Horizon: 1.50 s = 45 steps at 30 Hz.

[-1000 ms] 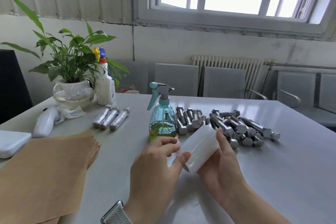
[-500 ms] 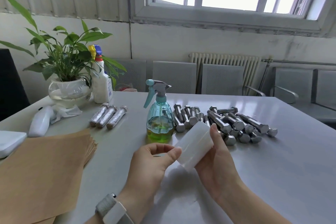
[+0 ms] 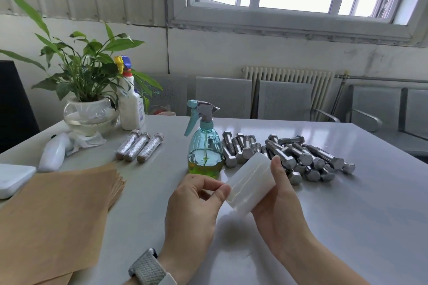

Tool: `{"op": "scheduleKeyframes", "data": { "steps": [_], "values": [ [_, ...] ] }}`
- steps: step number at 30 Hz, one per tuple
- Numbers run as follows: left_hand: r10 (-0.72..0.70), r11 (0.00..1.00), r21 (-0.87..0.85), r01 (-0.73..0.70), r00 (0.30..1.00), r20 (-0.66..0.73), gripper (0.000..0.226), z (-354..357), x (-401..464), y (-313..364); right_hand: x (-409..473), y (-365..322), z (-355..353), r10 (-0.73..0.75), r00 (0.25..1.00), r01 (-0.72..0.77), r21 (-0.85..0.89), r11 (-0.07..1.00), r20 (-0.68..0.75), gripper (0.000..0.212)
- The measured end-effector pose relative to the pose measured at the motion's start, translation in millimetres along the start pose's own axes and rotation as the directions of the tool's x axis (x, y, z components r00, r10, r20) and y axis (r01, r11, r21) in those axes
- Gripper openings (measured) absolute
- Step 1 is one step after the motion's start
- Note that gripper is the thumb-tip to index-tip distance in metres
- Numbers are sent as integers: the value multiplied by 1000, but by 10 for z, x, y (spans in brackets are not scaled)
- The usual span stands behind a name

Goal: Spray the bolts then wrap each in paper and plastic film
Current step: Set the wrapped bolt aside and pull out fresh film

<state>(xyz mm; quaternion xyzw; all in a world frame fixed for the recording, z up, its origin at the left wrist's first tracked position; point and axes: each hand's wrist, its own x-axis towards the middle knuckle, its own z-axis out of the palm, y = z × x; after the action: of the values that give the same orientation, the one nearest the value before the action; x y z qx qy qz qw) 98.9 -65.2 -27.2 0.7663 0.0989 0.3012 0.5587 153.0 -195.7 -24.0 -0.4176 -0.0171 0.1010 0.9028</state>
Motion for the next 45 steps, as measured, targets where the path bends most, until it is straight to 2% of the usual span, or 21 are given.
{"op": "scheduleKeyframes", "data": {
  "steps": [3, 6, 8, 14, 22, 26, 30, 34, 40, 43, 45],
  "values": [
    [-141, 984, -101, 146, 988, 58, 12, -12, 29, -10, 1, -3, 6, 15, 1000, -15, 9, 1000, -3, 69],
    [-330, 898, -236, 372, 923, 199, 11, -39, 72, -12, -4, -3, 13, 13, 1000, -13, 0, 1000, 8, 70],
    [-369, 851, -298, 433, 896, 248, 11, -63, 95, -16, -15, 0, 15, 11, 1000, -11, -6, 1000, 19, 70],
    [-307, 875, -307, 375, 919, 247, 9, -57, 91, -24, -16, 4, 15, 9, 1000, -10, -39, 999, -4, 68],
    [-330, 901, -193, 388, 904, 273, 12, -45, 107, -44, -32, 6, 12, 4, 1000, -5, -82, 997, -19, 67],
    [-248, 965, -7, 262, 923, 296, 13, -41, 120, -57, -34, 4, 20, 16, 999, -19, -85, 996, -32, 70],
    [-17, 986, 162, -23, 969, 246, 14, -81, 148, -38, -42, -5, 42, 11, 1000, -12, -66, 998, -23, 67],
    [181, 953, 210, -218, 966, 184, 15, -140, 170, -9, -38, -14, 27, -8, 999, 4, -85, 996, -45, 75],
    [330, 913, 203, -353, 934, 140, 20, -210, 262, -12, -23, -69, -18, 59, 998, -58, -140, 988, 7, 74],
    [385, 886, 221, -407, 913, 137, 25, -255, 312, -9, -55, -151, -40, 188, 979, -153, -340, 928, 73, 67],
    [403, 877, 218, -428, 902, 151, 27, -269, 305, -15, -75, -208, -54, 223, 969, -114, -607, 787, 108, 55]
  ]
}}
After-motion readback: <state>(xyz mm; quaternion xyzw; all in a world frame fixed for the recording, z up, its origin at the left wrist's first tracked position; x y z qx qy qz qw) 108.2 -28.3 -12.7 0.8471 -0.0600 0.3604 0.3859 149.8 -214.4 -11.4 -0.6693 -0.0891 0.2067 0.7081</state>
